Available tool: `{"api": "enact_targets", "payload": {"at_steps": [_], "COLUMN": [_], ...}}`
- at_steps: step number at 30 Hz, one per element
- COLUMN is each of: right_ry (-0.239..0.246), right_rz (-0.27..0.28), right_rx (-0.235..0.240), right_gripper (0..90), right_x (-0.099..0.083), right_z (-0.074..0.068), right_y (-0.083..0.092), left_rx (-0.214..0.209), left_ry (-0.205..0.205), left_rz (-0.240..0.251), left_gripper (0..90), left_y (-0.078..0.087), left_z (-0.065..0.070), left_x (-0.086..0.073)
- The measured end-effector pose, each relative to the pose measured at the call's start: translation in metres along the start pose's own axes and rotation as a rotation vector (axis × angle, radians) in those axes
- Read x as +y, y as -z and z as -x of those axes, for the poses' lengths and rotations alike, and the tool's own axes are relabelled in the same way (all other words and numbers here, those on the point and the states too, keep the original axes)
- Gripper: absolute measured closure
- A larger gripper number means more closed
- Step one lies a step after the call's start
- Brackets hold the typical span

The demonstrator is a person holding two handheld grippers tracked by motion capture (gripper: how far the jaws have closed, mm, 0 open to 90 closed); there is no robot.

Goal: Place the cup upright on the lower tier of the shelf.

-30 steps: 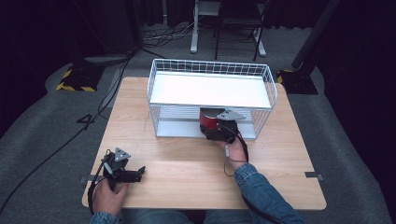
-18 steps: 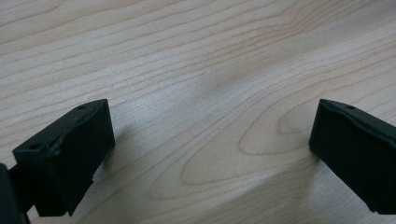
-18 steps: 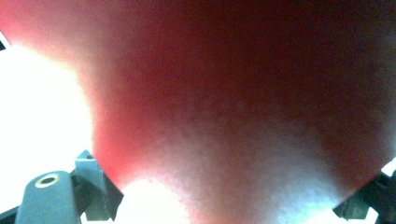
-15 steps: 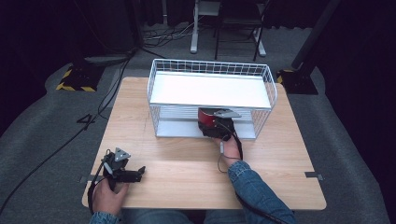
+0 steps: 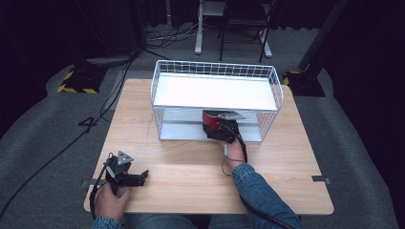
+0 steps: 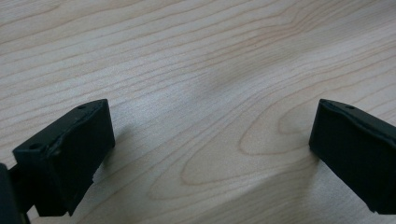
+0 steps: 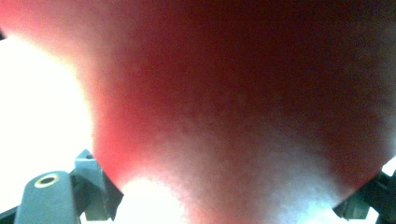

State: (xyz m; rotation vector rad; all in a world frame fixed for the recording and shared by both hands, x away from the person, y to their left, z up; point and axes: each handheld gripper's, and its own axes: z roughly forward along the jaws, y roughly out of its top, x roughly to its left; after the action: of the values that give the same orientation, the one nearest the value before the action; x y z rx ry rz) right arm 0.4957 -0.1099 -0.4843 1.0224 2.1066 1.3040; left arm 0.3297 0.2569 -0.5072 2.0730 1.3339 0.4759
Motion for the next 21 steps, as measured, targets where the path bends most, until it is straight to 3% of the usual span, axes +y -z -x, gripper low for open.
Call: {"api": "enact_targets", "payload": {"at_steps": [9, 12, 15, 19, 21], "right_ry": [-0.015, 0.027, 0.018, -0.003, 0.001], "right_rz": [0.004, -0.005, -0.019, 0.018, 0.028], "right_rx": [0.008, 0.006, 0.017, 0.038, 0.043], "right_gripper": [16.4, 15.8, 12.3, 0.8, 0.1], "right_x": [-0.0008, -0.0015, -0.0026, -0.0024, -0.0013], "right_z": [-0.0002, 0.0002, 0.0014, 0.0022, 0.0020], "right_y": [-0.0002, -0.0008, -0.0020, 0.0005, 0.0034], "left_rx": [0.000, 0.000, 0.000, 0.000, 0.000], "left_ry": [0.000, 0.000, 0.000, 0.000, 0.000], "left_rz": [0.000, 0.000, 0.000, 0.000, 0.000], "left_gripper": [0.4, 0.4, 0.4, 0.4, 0.4], "left_y": [0.0000, 0.0000, 0.0000, 0.0000, 0.0000], "left_z": [0.0000, 0.0000, 0.0000, 0.0000, 0.0000], "left_x": [0.0000, 0.0000, 0.0000, 0.0000, 0.0000]}}
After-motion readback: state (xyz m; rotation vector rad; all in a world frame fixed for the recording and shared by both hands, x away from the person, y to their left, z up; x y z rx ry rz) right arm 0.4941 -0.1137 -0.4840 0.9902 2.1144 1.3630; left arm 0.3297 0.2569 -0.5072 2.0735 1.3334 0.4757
